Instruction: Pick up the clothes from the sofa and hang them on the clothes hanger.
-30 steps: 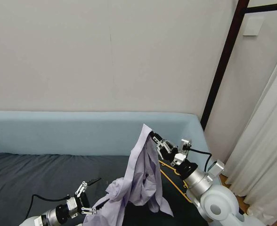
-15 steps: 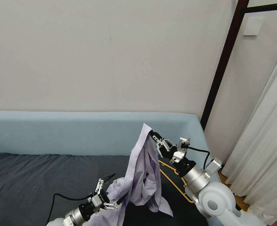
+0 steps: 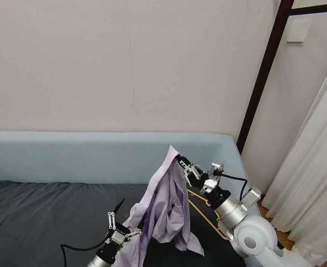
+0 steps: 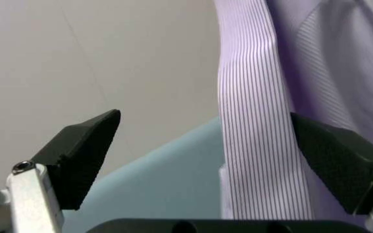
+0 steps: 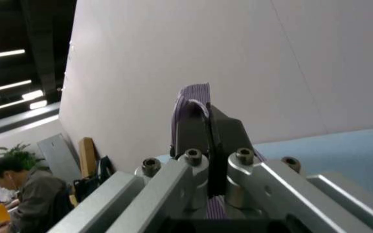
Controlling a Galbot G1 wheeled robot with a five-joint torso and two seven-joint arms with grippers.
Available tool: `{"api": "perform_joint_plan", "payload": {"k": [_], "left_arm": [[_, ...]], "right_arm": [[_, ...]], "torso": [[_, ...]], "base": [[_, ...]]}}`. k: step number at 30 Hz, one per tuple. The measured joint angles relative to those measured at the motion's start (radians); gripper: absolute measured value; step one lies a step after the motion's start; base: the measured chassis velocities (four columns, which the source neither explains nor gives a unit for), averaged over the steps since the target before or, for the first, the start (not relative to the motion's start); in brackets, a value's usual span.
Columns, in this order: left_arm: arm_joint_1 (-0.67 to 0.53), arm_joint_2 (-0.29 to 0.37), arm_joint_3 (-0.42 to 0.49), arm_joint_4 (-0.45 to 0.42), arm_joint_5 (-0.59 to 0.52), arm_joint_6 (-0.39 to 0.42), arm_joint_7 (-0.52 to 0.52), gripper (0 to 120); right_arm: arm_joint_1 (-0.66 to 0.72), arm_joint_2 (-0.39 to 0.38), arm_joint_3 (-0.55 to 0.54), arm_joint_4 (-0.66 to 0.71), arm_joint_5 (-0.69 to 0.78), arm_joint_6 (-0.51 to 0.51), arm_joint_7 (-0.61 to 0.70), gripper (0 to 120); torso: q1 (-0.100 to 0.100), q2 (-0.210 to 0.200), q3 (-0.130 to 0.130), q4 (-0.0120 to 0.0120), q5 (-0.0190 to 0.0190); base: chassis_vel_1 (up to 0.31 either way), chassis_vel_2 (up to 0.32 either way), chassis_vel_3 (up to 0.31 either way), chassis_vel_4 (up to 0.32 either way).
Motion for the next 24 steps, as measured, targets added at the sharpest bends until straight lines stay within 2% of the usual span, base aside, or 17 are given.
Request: {"api": "perform_joint_plan", "payload": {"k": [5, 9, 12, 16, 19, 22, 24], "left_arm": [[0.002, 0.014, -0.021, 0.007, 0.019, 0.012, -0.1, 100], [-0.026, 0.024, -0.026, 0.05, -0.01, 0.012, -0.107, 100], [-0.054, 0.02, -0.014, 0.088, -0.066, 0.004, -0.035, 100], [-0.11, -0.004, 0.031, 0.171, -0.22, -0.01, 0.133, 100], [-0.127, -0.009, 0.05, 0.204, -0.273, -0.013, 0.185, 100], [-0.142, -0.011, 0.054, 0.233, -0.28, -0.019, 0.227, 99], [-0.15, -0.01, 0.057, 0.252, -0.286, -0.022, 0.246, 94]], "right_arm": [[-0.004, -0.004, 0.005, 0.002, -0.001, 0.0, -0.002, 0], [-0.002, -0.005, 0.006, 0.002, -0.001, -0.001, -0.004, 0], [0.004, -0.001, 0.002, 0.0, -0.001, -0.002, -0.004, 0], [0.01, 0.007, -0.003, -0.007, -0.006, -0.005, -0.004, 0], [0.01, 0.007, -0.003, -0.011, -0.008, -0.005, -0.004, 0], [0.01, 0.005, -0.002, -0.013, -0.008, -0.005, -0.004, 0], [0.01, 0.003, 0.0, -0.015, -0.008, -0.005, -0.004, 0]], "torso": [[0.0, 0.0, 0.0, 0.0, -0.0001], [0.0, 0.0, 0.0, 0.0, 0.0], [0.0, 0.0, 0.0, 0.0001, 0.0], [0.0, 0.0, 0.0, -0.0002, -0.0002], [0.0, 0.0, 0.0, -0.0002, -0.0001], [0.0, 0.0, 0.0, -0.0001, -0.0002], [0.0, 0.0, 0.0, 0.0, -0.0001]], "base": [[0.0, 0.0, 0.0, 0.0], [0.0, 0.0, 0.0, 0.0], [0.0, 0.0, 0.0, 0.0], [0.0, 0.0, 0.0, 0.0], [0.0, 0.0, 0.0, 0.0], [0.0, 0.0, 0.0, 0.0], [0.0, 0.0, 0.0, 0.0]]}}
